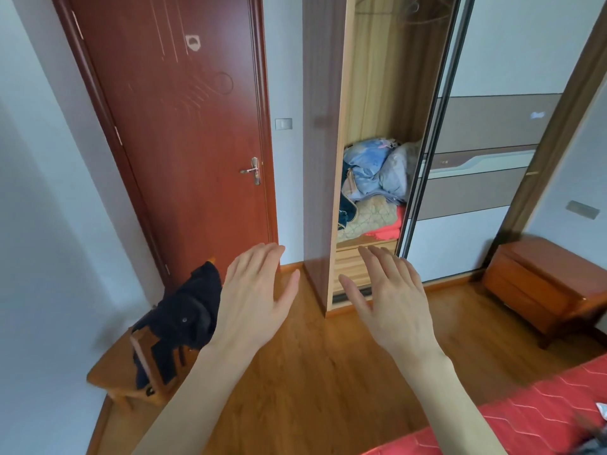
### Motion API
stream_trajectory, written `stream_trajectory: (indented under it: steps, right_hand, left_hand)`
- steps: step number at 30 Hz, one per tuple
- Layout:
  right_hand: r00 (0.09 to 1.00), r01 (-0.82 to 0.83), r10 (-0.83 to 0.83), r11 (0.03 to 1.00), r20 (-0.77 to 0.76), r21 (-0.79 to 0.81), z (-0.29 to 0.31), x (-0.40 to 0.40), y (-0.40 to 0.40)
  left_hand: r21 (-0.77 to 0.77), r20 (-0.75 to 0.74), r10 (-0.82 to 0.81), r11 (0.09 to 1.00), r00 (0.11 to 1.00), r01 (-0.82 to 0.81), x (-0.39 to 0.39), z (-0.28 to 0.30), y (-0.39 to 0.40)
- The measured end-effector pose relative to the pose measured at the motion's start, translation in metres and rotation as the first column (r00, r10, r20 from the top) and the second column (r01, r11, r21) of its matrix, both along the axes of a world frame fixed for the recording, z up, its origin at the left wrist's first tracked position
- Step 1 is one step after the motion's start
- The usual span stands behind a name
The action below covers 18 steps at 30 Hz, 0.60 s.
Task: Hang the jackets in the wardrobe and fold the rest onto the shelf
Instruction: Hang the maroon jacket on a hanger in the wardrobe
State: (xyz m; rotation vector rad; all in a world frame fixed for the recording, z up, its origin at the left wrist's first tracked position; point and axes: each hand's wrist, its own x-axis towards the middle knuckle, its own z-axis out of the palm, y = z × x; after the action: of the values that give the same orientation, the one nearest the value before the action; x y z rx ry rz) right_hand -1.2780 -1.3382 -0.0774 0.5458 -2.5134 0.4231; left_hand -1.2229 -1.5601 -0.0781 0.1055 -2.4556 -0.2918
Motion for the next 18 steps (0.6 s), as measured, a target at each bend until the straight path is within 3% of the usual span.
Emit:
stream_trajectory:
  steps: [7,18]
  right_hand:
    - [0.996,0.083,-0.084,0.996,0.015,0.036,-0.001,-0.109,-0.06]
    - [0.933,0.359,-0.36,0.932,0.009,0.049,0.002,-0.263,-0.113]
  left_hand:
    - [-0.061,-0.03,-0.094,0.994,0.995,0.092,-0.129,-0.007,-0.065]
    - [-0.109,-0.038,-0.274,0.957,0.961,0.269,-0.333,-0.005,-0.151]
